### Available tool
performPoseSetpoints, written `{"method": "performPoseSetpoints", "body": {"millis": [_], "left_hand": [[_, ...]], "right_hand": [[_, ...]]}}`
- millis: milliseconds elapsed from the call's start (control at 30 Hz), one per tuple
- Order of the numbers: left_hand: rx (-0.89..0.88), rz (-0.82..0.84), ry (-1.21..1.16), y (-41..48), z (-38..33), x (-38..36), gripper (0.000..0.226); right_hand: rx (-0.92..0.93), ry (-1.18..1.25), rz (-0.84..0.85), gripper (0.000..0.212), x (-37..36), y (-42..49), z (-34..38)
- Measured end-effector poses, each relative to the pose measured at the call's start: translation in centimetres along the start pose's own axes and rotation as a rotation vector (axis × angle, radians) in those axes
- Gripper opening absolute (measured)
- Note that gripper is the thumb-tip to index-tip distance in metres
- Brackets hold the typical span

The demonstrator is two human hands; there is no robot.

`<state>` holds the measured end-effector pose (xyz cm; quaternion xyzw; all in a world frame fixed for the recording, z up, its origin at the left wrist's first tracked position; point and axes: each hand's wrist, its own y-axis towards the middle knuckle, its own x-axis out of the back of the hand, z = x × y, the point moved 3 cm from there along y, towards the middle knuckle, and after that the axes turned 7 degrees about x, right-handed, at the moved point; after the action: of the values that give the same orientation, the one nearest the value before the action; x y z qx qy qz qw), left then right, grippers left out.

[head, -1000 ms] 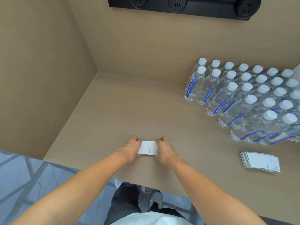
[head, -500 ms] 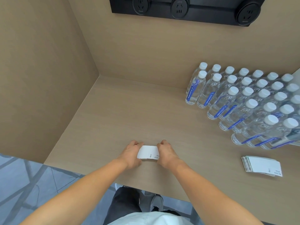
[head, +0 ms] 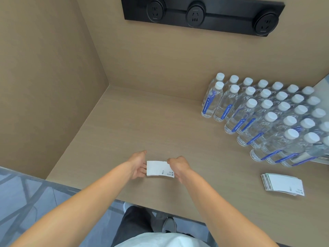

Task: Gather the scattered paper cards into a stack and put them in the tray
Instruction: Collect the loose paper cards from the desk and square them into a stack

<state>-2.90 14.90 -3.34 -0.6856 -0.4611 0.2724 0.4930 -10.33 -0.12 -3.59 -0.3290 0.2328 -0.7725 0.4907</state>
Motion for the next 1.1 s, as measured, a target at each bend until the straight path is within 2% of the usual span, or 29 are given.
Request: {"method": "performPoseSetpoints", "body": {"millis": [400,600,667,733,800,833,900,967,1033,1100], "left_hand": [[0.039,0.032,-0.047,-0.5,0.9,0.2,0.075],[0.048,0.057,-0.054,-0.8,1.1,-0.2,0.075],[0.041,0.045,-0.010,-0.6,1.0,0.1,0.072],[-0.075,-0.036,0.102,-0.5,0.8,0.6,0.058],[-0.339,-0.222,0.450,-0.3,0.3,1.3,0.045],[-0.480,-0.294,0.667,-0.3,0.1,1.4,0.048],[-0.670,-0.297,0.984,-0.4,0.3,0.8,0.077],[-0.696,-0.243,1.147,0.3,0.8,0.1,0.095],[-0.692,-0.262,1.210,1.2,1.3,-0.2,0.090],[-0.712,-0.301,1.206,1.9,1.4,-0.3,0.077]], "right_hand": [[-0.011,0.025,-0.062,0.007,0.8,-0.6,-0.6],[-0.012,0.005,-0.047,0.018,0.8,-0.8,-0.8],[0.028,-0.082,-0.038,0.017,1.2,-0.6,-0.8],[0.122,-0.299,-0.039,0.012,2.0,-0.4,-0.5],[0.237,-0.510,-0.034,0.016,2.6,0.0,-0.4],[0.293,-0.594,-0.010,0.022,2.7,0.1,-0.2],[0.394,-0.758,0.059,0.031,2.4,0.3,-0.1],[0.478,-0.908,0.123,0.048,1.7,0.6,-0.2],[0.536,-1.009,0.147,0.057,1.1,0.8,-0.4],[0.578,-1.074,0.156,0.067,0.8,1.1,-0.7]]}}
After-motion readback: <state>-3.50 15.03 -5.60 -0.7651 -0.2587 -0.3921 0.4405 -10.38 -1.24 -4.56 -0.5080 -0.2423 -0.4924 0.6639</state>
